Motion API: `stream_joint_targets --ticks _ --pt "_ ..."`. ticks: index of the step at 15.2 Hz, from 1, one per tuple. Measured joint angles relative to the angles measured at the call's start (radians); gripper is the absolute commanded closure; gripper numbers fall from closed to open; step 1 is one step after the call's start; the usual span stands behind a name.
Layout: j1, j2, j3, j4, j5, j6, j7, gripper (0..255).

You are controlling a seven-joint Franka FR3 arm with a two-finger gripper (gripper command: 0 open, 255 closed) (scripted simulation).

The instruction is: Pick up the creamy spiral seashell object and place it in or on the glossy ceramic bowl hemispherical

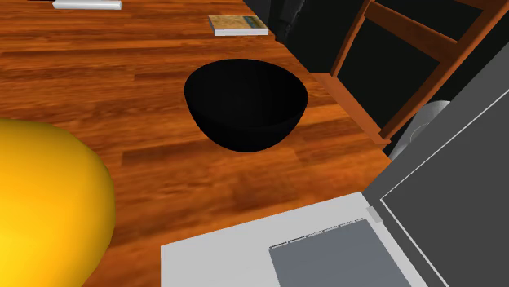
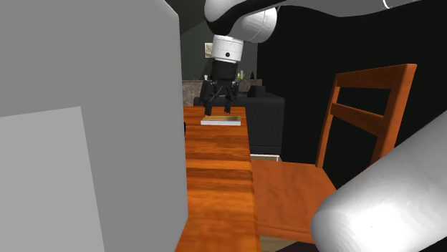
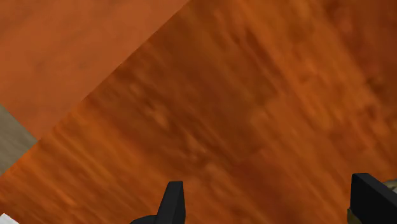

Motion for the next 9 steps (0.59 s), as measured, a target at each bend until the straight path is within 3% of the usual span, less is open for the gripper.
stream_joint_targets --ticks 4,9 --pt "0.047 0.068 0.030 0.065 0.009 0.078 -0.061 0" --pt "0.059 0.081 0.042 0.020 0.012 0.154 -0.075 0"
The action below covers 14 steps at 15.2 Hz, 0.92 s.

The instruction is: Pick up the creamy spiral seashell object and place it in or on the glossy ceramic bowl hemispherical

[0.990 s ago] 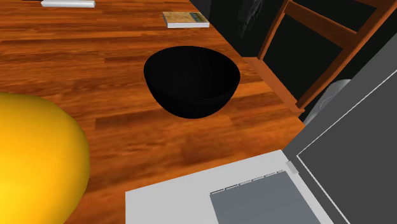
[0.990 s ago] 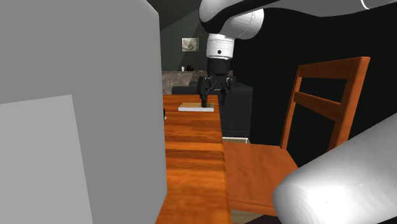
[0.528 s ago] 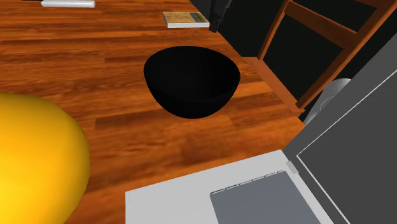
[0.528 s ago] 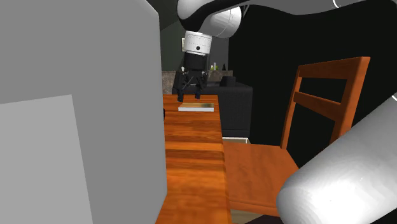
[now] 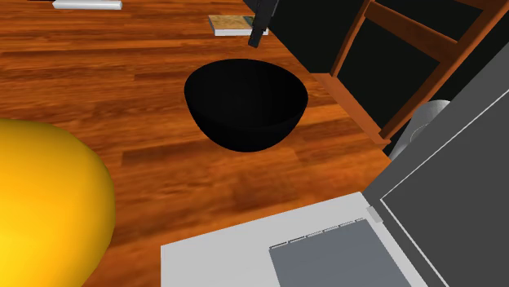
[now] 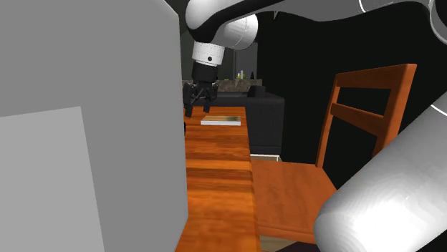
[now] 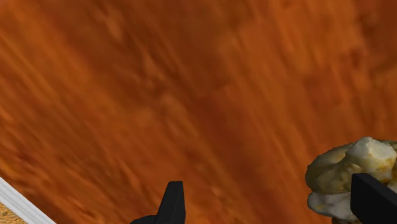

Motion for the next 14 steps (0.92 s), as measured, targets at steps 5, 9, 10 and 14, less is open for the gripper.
stream_joint_targets --ticks 5,9,10,14 --pt "0.001 0.015 0.004 -0.032 0.001 0.048 0.000 0" --pt "0.001 0.016 0.005 -0.034 0.001 0.051 0.001 0" --pt "0.001 0.016 0.005 -0.034 0.001 0.051 0.001 255" --pt "0.001 0.016 0.005 -0.034 0.001 0.051 0.001 255"
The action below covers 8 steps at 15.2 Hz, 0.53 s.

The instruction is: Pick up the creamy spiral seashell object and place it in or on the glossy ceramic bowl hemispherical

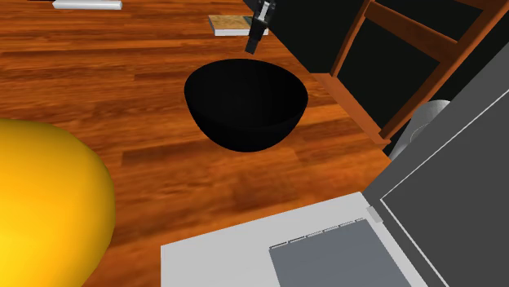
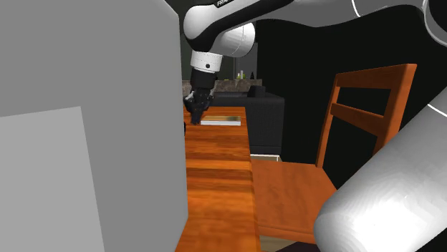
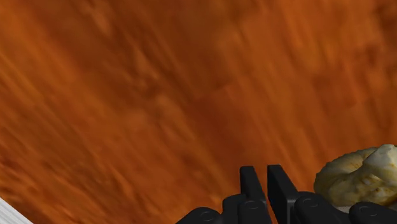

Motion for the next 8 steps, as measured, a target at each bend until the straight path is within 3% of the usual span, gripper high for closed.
stream_joint_targets --ticks 5,6,8 --pt "0.000 0.000 0.000 0.000 0.000 0.000 0.000 255" --pt "0.000 0.000 0.000 0.000 0.000 0.000 0.000 0" --pt "0.015 0.032 -0.010 0.039 0.013 -0.036 -0.032 0"
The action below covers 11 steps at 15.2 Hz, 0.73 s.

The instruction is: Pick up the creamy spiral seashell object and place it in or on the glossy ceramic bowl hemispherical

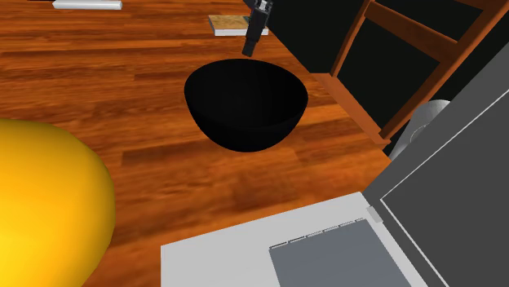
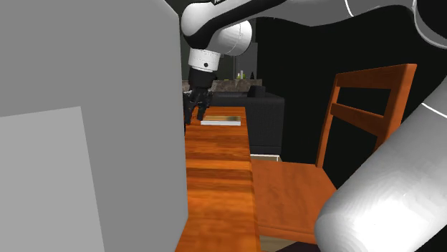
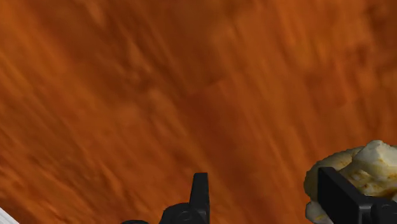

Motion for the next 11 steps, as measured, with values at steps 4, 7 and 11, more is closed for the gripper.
stream_joint_targets --ticks 4,7,11 --pt "0.082 0.228 -0.046 0.287 0.083 -0.320 -0.248 0" --pt "0.096 0.275 -0.047 0.319 0.103 -0.375 -0.308 0" --pt "0.102 0.274 -0.040 0.271 0.108 -0.336 -0.316 0"
